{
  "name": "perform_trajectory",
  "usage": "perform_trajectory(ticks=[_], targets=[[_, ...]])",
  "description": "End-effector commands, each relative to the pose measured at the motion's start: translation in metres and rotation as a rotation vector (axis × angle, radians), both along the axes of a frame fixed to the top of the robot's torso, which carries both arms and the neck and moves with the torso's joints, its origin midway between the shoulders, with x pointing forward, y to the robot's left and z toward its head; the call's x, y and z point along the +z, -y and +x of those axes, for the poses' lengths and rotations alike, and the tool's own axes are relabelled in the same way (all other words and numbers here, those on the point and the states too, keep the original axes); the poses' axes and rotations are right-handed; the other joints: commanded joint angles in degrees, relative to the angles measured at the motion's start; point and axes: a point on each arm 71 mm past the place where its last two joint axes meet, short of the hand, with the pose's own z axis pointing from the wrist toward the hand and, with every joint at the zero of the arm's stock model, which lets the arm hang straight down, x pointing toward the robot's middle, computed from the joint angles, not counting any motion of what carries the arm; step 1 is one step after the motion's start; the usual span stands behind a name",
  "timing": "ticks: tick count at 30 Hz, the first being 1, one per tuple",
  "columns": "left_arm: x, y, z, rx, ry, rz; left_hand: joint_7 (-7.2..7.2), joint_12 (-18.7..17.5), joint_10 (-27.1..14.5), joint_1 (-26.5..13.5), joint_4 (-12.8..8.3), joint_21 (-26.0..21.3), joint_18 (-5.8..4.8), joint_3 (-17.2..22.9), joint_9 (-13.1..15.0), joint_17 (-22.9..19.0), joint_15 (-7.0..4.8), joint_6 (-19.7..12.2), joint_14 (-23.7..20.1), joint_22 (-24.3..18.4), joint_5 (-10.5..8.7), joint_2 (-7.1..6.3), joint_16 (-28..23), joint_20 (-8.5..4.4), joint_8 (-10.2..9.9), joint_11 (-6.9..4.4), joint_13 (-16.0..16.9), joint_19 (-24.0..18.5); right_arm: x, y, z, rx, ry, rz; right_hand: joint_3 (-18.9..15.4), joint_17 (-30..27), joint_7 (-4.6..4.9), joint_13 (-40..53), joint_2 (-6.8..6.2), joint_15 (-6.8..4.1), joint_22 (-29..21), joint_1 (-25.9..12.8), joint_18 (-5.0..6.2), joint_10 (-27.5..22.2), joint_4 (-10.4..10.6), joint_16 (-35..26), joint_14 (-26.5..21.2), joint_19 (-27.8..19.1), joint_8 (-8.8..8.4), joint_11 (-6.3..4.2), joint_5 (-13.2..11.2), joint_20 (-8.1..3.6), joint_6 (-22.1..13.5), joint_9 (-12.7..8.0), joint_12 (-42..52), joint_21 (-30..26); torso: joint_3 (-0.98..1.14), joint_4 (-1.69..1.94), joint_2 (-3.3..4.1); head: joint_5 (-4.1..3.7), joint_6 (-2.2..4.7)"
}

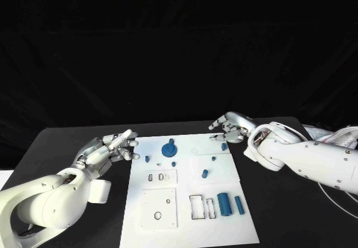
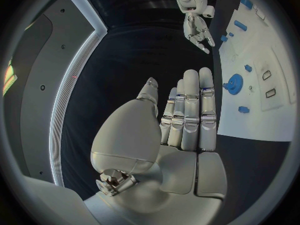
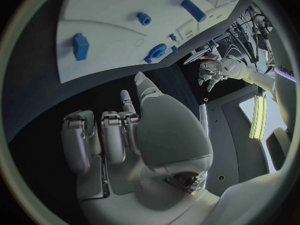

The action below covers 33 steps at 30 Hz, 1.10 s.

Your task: Assemble the parts on the task board

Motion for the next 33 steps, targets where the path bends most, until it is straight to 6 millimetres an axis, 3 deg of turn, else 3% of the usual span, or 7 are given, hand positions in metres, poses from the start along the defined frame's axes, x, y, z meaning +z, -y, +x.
perform_trajectory(ticks=[1, 3, 6, 13, 24, 33], targets=[[0.001, 0.003, 0.0, -0.024, 0.004, -0.013, 0.09, 0.1, -0.3, 0.4, -0.3, 0.2, 0.51, 0.1, 0.1, 0.1, 0.08, -0.4, -0.4, 0.1, -0.08, 0.26, 0.2, -0.14, -0.4, -0.07, 0.1, -0.5, -0.005, 0.005, -0.003, 0.051, -0.076, 0.044, -0.3, 15.1, 0.24, 15.1, -0.79, 0.08, 15.1, 0.4, -0.39, 6.2, -0.8, 0.4, 6.1, 5.9, -0.16, 0.03, -0.3, -0.05, -0.9, -0.2, 0.2, 0.4, 0.31, -0.4, -0.07, -0.21, -0.04], [0.001, 0.004, 0.0, -0.025, 0.004, -0.013, 0.09, 0.1, -0.3, 0.4, -0.3, 0.2, 0.51, 0.1, 0.1, 0.1, 0.08, -0.4, -0.4, 0.1, -0.08, 0.26, 0.2, -0.14, -0.4, -0.07, 0.1, -0.5, -0.006, 0.012, -0.003, 0.041, -0.083, 0.035, -0.4, 15.1, 0.3, 15.1, -0.97, 0.14, 15.1, 0.4, -0.39, 6.2, -1.0, 0.4, 6.1, 5.9, -0.17, 0.09, -0.3, 0.0, -1.2, -0.2, 0.2, 0.4, 0.3, -0.35, -0.07, -0.43, -0.02], [0.0, 0.004, 0.001, -0.025, 0.003, -0.013, 0.09, 0.1, -0.3, 0.4, -0.3, 0.2, 0.51, 0.1, 0.1, 0.1, 0.08, -0.4, -0.4, 0.1, -0.08, 0.26, 0.2, -0.14, -0.4, -0.07, 0.1, -0.5, -0.008, 0.021, -0.003, 0.024, -0.093, 0.013, -0.7, 15.1, 0.33, 15.1, -1.16, 0.19, 15.1, 0.1, -0.39, 6.2, -1.0, 0.4, 6.1, 5.9, -0.1, 0.13, -0.4, 0.05, -1.3, -0.2, 0.2, 0.4, 0.05, -0.15, -0.08, -0.81, -0.08], [0.0, 0.003, 0.003, -0.022, 0.002, -0.011, 0.09, 0.1, -0.3, 0.4, -0.3, 0.2, 0.51, 0.1, 0.1, 0.1, 0.08, -0.4, -0.4, 0.1, -0.08, 0.26, 0.2, -0.14, -0.4, -0.07, 0.1, -0.5, -0.018, 0.035, -0.003, 0.001, -0.124, -0.028, -1.2, 15.0, 0.35, 15.1, -1.31, 0.24, 15.1, -0.5, -0.39, 6.2, -0.9, 0.3, 6.1, 5.9, -0.05, 0.17, -0.5, 0.13, -1.5, -0.2, 0.2, 0.4, 0.01, -0.04, -0.02, -1.2, -0.06], [-0.001, 0.0, 0.005, -0.016, -0.003, -0.006, 0.09, 0.1, -0.3, 0.5, -0.4, 0.2, 0.51, 0.1, 0.1, 0.1, 0.09, -0.5, -0.5, 0.1, -0.1, 0.27, 0.2, -0.13, -0.4, -0.07, 0.1, -0.5, -0.028, 0.044, -0.002, -0.026, -0.147, -0.054, -1.2, 15.0, 0.33, 15.1, -1.29, 0.25, 15.1, -0.5, -0.39, 6.2, -1.0, 0.3, 6.1, 5.9, 0.0, 0.16, -0.5, 0.14, -1.5, -0.2, 0.2, 0.4, -0.14, 0.0, -0.05, -0.9, -0.33], [-0.001, 0.0, 0.005, -0.013, -0.001, -0.006, 0.1, 0.1, -0.4, 0.6, -0.4, 0.2, 0.51, 0.1, 0.1, 0.1, 0.11, -0.5, -0.5, 0.1, -0.11, 0.27, 0.2, -0.12, -0.4, -0.05, 0.1, -0.6, -0.033, 0.045, -0.002, -0.032, -0.144, -0.08, -1.2, 15.1, 0.22, 15.1, -0.34, 0.21, 15.1, -0.8, -0.39, 6.2, -0.9, 0.3, 6.1, 5.9, 0.27, 0.08, -1.0, 0.15, -0.8, 0.0, 0.2, 0.4, -0.09, -0.12, -0.06, -0.7, -0.43]])
